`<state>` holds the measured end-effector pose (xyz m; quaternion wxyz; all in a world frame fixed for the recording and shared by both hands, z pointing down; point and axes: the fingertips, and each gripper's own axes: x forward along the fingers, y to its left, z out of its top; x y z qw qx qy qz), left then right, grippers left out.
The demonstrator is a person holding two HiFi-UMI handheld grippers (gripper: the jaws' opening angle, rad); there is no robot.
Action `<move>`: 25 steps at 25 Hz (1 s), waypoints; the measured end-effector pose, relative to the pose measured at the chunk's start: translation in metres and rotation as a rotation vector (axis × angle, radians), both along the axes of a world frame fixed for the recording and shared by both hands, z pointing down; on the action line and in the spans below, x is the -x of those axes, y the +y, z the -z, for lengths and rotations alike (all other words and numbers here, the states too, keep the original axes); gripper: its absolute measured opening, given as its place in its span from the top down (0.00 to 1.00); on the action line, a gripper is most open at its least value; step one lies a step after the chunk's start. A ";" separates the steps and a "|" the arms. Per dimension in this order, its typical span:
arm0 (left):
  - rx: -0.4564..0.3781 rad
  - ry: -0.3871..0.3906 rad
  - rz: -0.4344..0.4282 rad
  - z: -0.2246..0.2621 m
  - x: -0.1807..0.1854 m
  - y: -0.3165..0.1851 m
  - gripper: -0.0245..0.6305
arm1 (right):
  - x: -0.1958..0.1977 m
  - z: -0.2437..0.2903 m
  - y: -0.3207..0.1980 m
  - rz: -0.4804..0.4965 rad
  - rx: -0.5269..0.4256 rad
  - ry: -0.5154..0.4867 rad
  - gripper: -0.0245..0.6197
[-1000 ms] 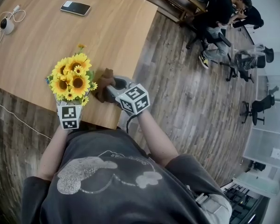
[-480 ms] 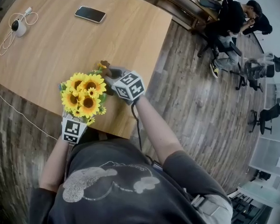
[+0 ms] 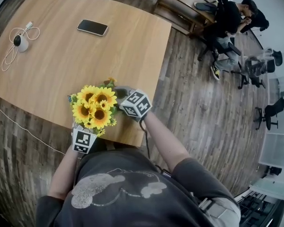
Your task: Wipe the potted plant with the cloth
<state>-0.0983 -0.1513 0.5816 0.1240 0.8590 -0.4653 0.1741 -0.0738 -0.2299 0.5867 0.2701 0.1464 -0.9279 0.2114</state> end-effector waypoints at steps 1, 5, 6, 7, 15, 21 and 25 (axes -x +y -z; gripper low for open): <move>-0.001 0.002 -0.005 0.000 0.000 -0.001 0.13 | -0.006 0.000 0.003 -0.023 0.008 0.000 0.85; -0.007 0.015 -0.022 -0.001 -0.005 -0.003 0.13 | -0.028 -0.002 0.029 -0.082 0.029 0.017 0.85; -0.004 0.016 -0.022 -0.001 -0.005 -0.004 0.13 | -0.031 -0.004 0.037 -0.085 0.033 0.024 0.85; 0.000 0.016 -0.021 -0.002 -0.005 -0.005 0.13 | -0.032 -0.006 0.045 -0.086 0.033 0.032 0.85; 0.013 0.017 -0.001 -0.005 -0.004 -0.006 0.13 | -0.031 -0.012 0.095 -0.182 0.041 0.037 0.85; 0.017 0.029 -0.013 -0.001 -0.004 -0.005 0.13 | -0.035 -0.008 0.098 -0.279 0.034 0.025 0.85; 0.012 0.066 -0.016 -0.001 -0.007 -0.005 0.07 | -0.046 -0.005 0.090 -0.377 0.045 0.003 0.85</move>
